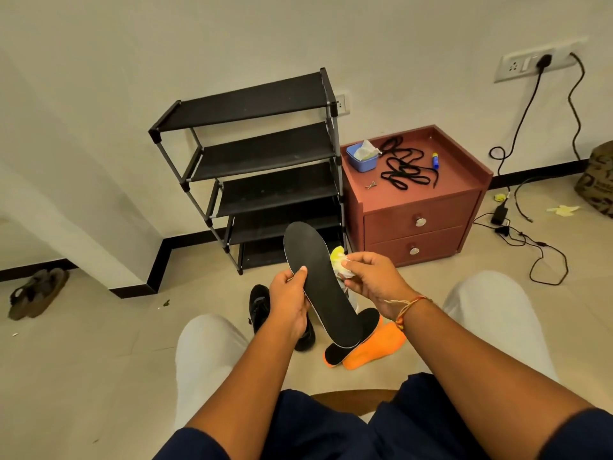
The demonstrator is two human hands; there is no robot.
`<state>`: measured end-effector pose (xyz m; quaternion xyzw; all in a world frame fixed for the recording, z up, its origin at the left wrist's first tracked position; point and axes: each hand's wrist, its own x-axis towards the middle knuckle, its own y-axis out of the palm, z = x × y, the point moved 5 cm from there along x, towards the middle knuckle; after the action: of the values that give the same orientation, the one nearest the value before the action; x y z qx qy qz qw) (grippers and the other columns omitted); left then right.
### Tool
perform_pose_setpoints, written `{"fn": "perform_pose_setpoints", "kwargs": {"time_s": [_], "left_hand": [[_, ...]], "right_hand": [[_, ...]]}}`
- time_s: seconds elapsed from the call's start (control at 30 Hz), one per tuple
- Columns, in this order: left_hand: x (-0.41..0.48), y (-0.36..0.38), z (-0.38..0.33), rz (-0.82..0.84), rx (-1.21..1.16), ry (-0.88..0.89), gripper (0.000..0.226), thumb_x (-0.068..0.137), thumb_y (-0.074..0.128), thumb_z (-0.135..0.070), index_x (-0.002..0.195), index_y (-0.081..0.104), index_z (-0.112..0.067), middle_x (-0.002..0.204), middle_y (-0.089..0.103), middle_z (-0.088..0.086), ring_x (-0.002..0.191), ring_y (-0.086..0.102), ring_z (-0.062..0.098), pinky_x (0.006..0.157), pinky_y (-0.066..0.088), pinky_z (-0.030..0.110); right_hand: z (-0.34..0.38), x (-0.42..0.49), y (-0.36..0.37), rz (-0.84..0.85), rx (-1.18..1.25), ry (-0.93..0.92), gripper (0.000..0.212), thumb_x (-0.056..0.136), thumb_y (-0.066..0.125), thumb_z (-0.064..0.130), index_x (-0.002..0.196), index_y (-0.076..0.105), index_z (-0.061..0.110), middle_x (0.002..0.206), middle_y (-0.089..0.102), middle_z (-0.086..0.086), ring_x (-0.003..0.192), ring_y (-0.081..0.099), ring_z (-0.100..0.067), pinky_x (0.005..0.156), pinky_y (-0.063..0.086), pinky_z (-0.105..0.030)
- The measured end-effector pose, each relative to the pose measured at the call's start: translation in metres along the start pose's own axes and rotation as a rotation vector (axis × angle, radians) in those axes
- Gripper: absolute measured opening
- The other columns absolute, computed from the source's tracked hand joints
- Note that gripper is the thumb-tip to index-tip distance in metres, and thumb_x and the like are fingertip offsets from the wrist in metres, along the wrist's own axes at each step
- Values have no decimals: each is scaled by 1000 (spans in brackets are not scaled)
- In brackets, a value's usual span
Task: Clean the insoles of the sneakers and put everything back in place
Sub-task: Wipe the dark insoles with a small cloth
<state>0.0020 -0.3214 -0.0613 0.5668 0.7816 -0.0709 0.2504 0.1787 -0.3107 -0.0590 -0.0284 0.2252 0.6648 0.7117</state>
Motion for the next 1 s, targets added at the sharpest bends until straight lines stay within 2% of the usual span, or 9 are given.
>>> {"fn": "perform_pose_setpoints", "kwargs": {"time_s": [0.27, 0.4, 0.5, 0.63, 0.7, 0.77, 0.83, 0.93, 1.0], "left_hand": [[63, 54, -36, -1, -77, -62, 14, 100, 53, -4, 96, 66, -5, 98, 73, 14, 94, 71, 25, 93, 58, 44], [113, 111, -71, 38, -59, -23, 18, 100, 51, 0, 88, 63, -4, 86, 71, 12, 69, 72, 16, 74, 60, 35], [156, 145, -79, 48, -32, -29, 18, 101, 52, -3, 88, 65, -5, 88, 72, 12, 76, 72, 18, 84, 60, 40], [206, 166, -63, 20, -15, -99, 14, 100, 56, -9, 98, 69, -4, 100, 74, 17, 90, 73, 23, 83, 61, 38], [229, 171, -51, 17, -17, -126, 15, 101, 57, -11, 97, 70, -5, 99, 75, 15, 87, 75, 20, 77, 60, 35], [249, 173, -36, 3, -17, -157, 16, 101, 56, -13, 102, 71, -8, 98, 77, 11, 87, 76, 18, 75, 58, 34], [266, 172, -23, -17, -20, -184, 17, 101, 56, -16, 107, 71, -10, 100, 77, 8, 92, 75, 19, 79, 58, 35], [287, 171, -10, -26, -37, -211, 17, 102, 55, -15, 108, 71, -11, 101, 77, 6, 97, 74, 20, 87, 58, 38], [296, 170, -6, -30, -57, -217, 18, 102, 55, -14, 108, 70, -8, 101, 77, 8, 97, 74, 21, 90, 57, 39]], "right_hand": [[44, 100, -24, -144, 147, 45, 8, 93, 65, 5, 102, 65, 6, 104, 68, -16, 83, 69, -18, 61, 57, -21], [94, 178, -37, -191, 117, -4, 7, 94, 63, 1, 92, 61, 8, 97, 65, -12, 80, 65, -15, 57, 57, -17], [129, 249, -51, -248, -29, -76, 14, 88, 69, 2, 81, 61, 12, 89, 66, -18, 67, 61, -21, 49, 49, -25], [158, 358, -84, -435, -278, -162, 6, 64, 75, 14, 63, 69, 16, 81, 73, -16, 72, 67, -31, 66, 60, -43], [168, 421, -103, -520, -420, -208, 7, 65, 69, 19, 65, 71, 12, 72, 70, -10, 69, 64, -27, 73, 60, -49], [183, 465, -112, -556, -532, -219, 6, 68, 67, 21, 64, 70, 17, 72, 68, -2, 71, 64, -25, 76, 59, -46], [198, 488, -106, -544, -604, -225, 4, 72, 70, 21, 69, 70, 22, 83, 73, -3, 83, 69, -24, 82, 58, -40], [211, 521, -95, -504, -838, -268, 19, 83, 71, 24, 98, 77, 15, 107, 74, -10, 103, 68, -26, 84, 51, -26], [209, 537, -89, -446, -981, -293, 26, 87, 69, 26, 109, 76, 12, 117, 72, -11, 112, 65, -28, 92, 48, -28]]}}
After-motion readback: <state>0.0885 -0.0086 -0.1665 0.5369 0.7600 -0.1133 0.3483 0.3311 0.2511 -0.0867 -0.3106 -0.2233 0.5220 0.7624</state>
